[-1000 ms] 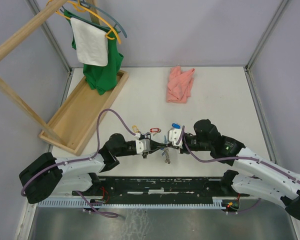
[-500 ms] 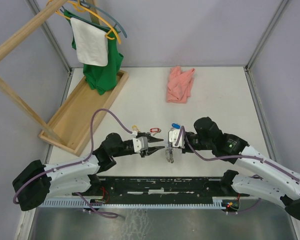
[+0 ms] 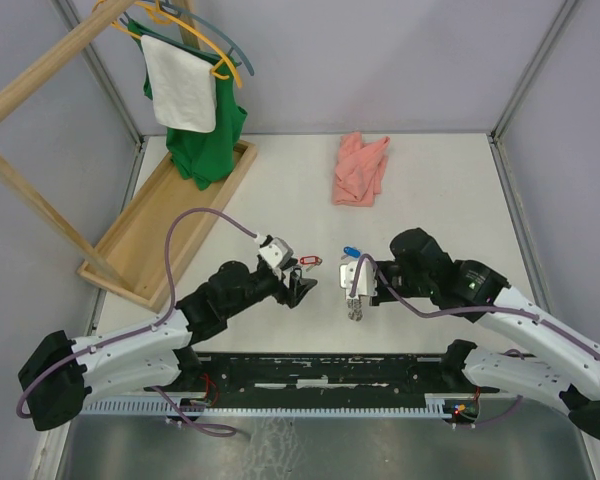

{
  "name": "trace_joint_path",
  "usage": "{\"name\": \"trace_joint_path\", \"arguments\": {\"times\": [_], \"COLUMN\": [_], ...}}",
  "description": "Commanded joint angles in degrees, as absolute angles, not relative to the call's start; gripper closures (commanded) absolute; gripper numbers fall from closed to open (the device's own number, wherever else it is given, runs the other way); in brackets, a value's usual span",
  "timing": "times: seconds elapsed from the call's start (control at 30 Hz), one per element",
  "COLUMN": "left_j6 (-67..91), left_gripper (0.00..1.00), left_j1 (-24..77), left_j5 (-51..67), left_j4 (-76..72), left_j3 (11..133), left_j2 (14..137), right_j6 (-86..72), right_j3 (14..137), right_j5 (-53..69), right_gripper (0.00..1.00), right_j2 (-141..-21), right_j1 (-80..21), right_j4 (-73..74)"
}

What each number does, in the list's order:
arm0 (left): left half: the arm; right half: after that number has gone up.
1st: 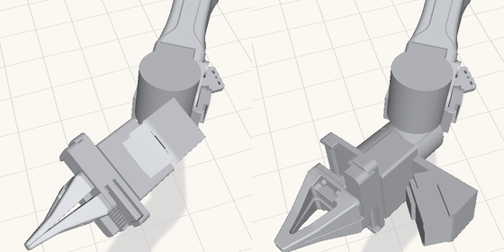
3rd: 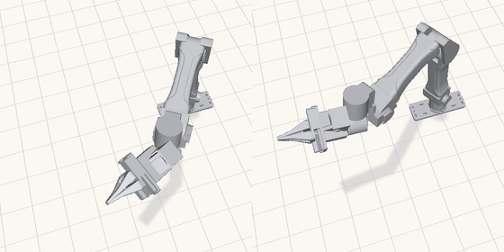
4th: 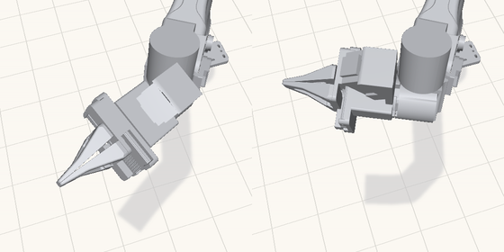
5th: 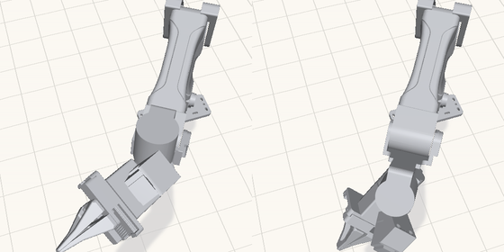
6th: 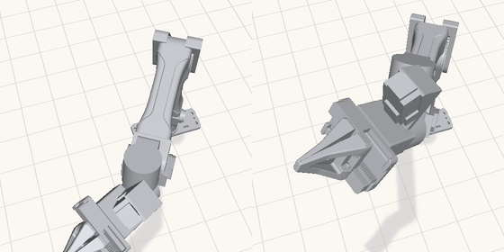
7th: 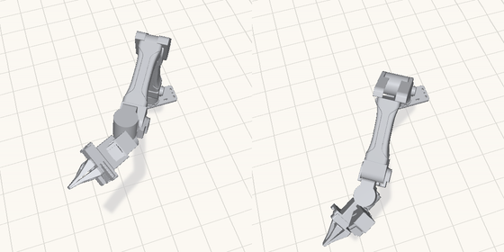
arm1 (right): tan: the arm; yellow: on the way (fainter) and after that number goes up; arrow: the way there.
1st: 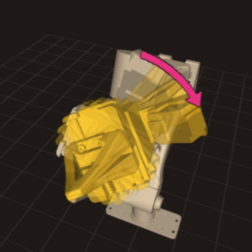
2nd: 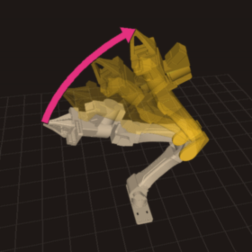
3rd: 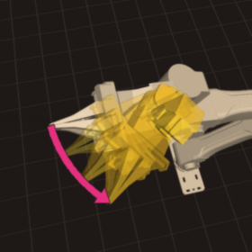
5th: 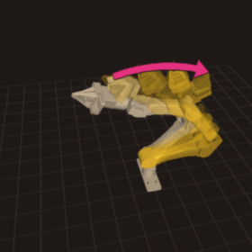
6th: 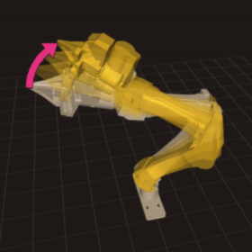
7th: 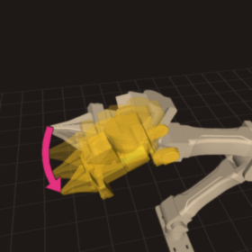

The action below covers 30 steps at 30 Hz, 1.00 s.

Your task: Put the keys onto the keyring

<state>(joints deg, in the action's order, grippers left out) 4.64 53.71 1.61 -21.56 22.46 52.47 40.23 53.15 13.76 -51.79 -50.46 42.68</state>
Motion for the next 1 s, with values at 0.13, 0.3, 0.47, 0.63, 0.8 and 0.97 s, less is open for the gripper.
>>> {"name": "trace_joint_path", "arguments": {"times": [0.13,0.3,0.47,0.63,0.8,0.97], "left_j6": [17.81,19.63,16.34,14.06,14.01,16.31], "left_gripper": [0.15,0.18,0.24,0.31,0.39,0.44], "left_j1": [53.01,48.85,45.72,41.2,38.22,35.5], "left_j5": [-15.53,-15.02,-11.12,-7.86,-8.39,-5.82], "left_j4": [-2.7,2.09,-0.12,1.96,2.93,4.05], "left_j3": [31.53,36.11,39.27,42.94,44.12,45.84], "left_j2": [57.17,63.65,71.78,78.28,81.8,85.99], "right_j6": [42.81,42.59,42.33,42.19,42.34,42.45], "right_j3": [55.33,54.53,53.68,53.18,52.32,51.82], "right_j5": [11.33,11.11,11.65,11.97,12.2,12.23], "right_gripper": [0.99,0.99,0.99,0.99,0.99,0.99], "right_j2": [-51.52,-51.14,-50.29,-49.69,-49.14,-49.14], "right_j1": [-50.27,-50.34,-50.41,-50.68,-50.8,-51.0], "right_j4": [43.77,43.56,42.92,42.66,41.48,41.06]}}
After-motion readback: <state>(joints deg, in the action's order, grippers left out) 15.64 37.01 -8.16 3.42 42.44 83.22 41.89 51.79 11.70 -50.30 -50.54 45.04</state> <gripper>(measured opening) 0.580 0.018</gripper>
